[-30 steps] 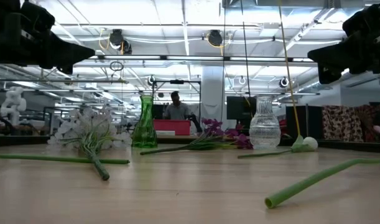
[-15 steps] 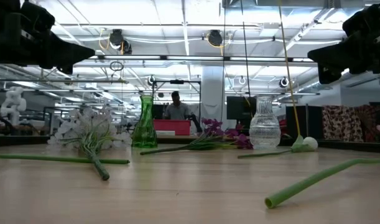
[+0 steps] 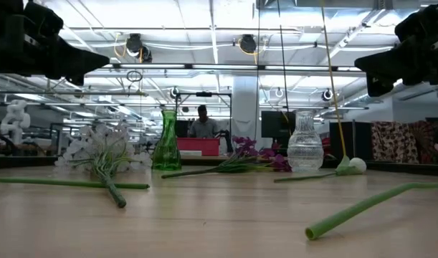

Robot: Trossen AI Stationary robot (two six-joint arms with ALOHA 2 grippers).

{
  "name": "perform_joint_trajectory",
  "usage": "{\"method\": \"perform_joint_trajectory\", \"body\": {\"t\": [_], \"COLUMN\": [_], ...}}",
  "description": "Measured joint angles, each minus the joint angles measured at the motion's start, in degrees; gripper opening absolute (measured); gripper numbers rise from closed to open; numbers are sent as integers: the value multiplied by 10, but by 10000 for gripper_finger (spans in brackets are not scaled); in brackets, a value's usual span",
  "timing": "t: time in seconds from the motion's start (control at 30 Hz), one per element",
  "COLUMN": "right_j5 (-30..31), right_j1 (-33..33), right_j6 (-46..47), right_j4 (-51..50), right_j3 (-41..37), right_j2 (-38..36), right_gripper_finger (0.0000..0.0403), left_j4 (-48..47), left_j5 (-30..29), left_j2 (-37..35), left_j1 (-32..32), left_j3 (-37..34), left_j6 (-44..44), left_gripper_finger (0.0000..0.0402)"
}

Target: Sort flowers into vase by color

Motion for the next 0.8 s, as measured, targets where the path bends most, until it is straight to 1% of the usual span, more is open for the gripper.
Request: {"method": "perform_joint_trajectory", "body": {"t": [0.7, 0.8], "right_j5": [0, 0], "right_j1": [0, 0], "right_j6": [0, 0], "right_j4": [0, 0], "right_j3": [0, 0], "right_j2": [0, 0], "right_gripper_finger": [0, 0], "left_j4": [0, 0], "left_j5": [0, 0], "left_j2": [0, 0], "left_j1": [0, 0], "left_j3": [0, 0], "left_j6": [0, 28], "left_gripper_finger": [4, 4]}}
